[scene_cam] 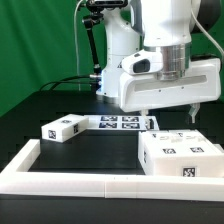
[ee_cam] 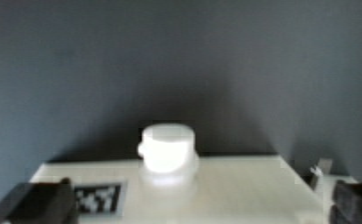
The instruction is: Assemble cabinet
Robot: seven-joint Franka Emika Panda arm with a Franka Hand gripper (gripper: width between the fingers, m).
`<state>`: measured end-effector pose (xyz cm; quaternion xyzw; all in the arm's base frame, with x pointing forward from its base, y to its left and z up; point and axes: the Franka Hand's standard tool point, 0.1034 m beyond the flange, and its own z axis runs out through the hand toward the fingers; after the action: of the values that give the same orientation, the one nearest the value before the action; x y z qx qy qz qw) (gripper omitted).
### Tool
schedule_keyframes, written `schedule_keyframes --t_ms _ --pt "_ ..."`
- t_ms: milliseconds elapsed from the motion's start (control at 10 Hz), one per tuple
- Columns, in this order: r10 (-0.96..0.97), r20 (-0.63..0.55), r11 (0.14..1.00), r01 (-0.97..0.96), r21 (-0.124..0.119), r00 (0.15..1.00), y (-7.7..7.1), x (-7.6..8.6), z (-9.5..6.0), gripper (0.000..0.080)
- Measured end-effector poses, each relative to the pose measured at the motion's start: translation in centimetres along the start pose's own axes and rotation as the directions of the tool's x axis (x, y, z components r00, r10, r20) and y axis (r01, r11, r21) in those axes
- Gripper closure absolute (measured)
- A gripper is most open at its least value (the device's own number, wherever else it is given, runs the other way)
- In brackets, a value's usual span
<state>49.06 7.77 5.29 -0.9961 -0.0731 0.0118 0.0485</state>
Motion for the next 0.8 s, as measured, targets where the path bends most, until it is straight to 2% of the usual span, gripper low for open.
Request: schedule_keyframes --t_ms 100,200,600,800 --pt "0.001 -0.003 1.0 -0.001 -0.001 1.0 0.0 -1.0 0.7 0.0024" --pt "0.005 -0.004 1.0 -0.005 -0.001 1.0 0.2 -1.8 1.4 0.0005" --pt "0.006 -0.013 1.0 -0.006 0.006 1.0 0.4 -2.7 4.3 0.0002" --pt "0.002 -0.018 1.0 -0.002 0.008 1.0 0.5 -1.9 4.6 0.0002"
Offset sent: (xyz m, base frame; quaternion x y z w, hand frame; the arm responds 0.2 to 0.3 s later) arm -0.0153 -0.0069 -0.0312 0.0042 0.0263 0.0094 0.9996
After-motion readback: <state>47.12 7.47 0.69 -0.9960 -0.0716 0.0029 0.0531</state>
